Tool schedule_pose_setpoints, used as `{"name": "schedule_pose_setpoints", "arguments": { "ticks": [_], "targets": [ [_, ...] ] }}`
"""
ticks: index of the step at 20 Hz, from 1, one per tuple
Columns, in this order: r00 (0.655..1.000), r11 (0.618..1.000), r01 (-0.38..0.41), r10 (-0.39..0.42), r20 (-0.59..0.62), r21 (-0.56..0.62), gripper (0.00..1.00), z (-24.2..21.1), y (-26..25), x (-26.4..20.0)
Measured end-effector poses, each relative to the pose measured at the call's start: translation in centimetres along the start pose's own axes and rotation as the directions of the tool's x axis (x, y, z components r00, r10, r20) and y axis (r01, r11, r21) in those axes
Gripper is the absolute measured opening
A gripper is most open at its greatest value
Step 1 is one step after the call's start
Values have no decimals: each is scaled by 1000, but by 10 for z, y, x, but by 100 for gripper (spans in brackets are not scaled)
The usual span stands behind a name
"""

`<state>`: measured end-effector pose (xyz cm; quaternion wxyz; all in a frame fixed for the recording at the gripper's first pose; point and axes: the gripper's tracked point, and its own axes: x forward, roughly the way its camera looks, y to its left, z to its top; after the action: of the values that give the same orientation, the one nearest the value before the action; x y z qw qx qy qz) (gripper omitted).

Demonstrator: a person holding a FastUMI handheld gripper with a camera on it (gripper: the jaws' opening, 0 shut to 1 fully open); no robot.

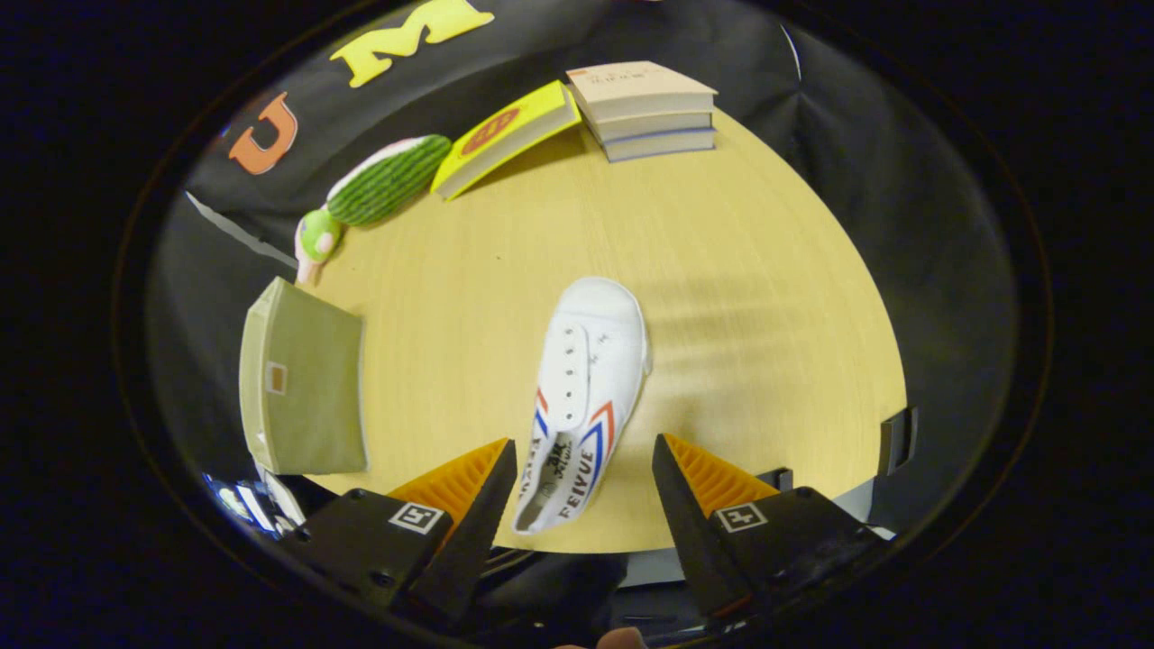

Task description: Open the storage box then place both shoes into the box .Put the left shoe in first, then the right shoe, with the right side of both shoes facing outward in a uniform manner.

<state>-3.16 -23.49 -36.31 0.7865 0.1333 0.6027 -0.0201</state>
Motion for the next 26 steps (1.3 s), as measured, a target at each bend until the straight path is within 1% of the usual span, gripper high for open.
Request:
{"name": "schedule_pose_setpoints", "arguments": {
  "ticks": [3, 4, 6, 8, 10, 11, 13, 14, 15, 16, 17, 18, 20, 22, 24, 26],
  "targets": [
    [998, 999, 14, -17, -61, -49, 94, -12, -11, 26],
    [997, 998, 5, -9, -73, -59, 93, -15, -9, 35],
    [993, 998, 22, -29, -114, -61, 90, -20, -11, 48],
    [992, 999, 28, -32, -118, -40, 88, -18, -10, 56],
    [991, 999, -20, 15, -130, -36, 74, -18, 2, 61],
    [992, 999, -10, 6, -128, -35, 67, -17, 4, 63],
    [990, 999, -25, 20, -142, -31, 53, -18, 1, 60],
    [989, 999, -40, 40, -141, 0, 50, -15, 1, 60],
    [987, 997, -66, 72, -143, 46, 37, -13, 1, 58],
    [984, 991, -90, 104, -143, 98, 29, -11, 0, 58],
    [983, 985, -98, 118, -140, 141, 15, -8, 0, 56],
    [982, 983, -109, 129, -137, 150, 10, -7, 3, 51],
    [976, 972, -141, 168, -135, 190, 8, -7, 12, 40],
    [961, 947, -206, 243, -131, 247, 7, -5, 35, 21],
    [949, 933, -252, 291, -123, 258, 7, 2, 63, 1],
    [939, 926, -294, 326, -112, 237, 7, 11, 96, -23]
  ]
}}
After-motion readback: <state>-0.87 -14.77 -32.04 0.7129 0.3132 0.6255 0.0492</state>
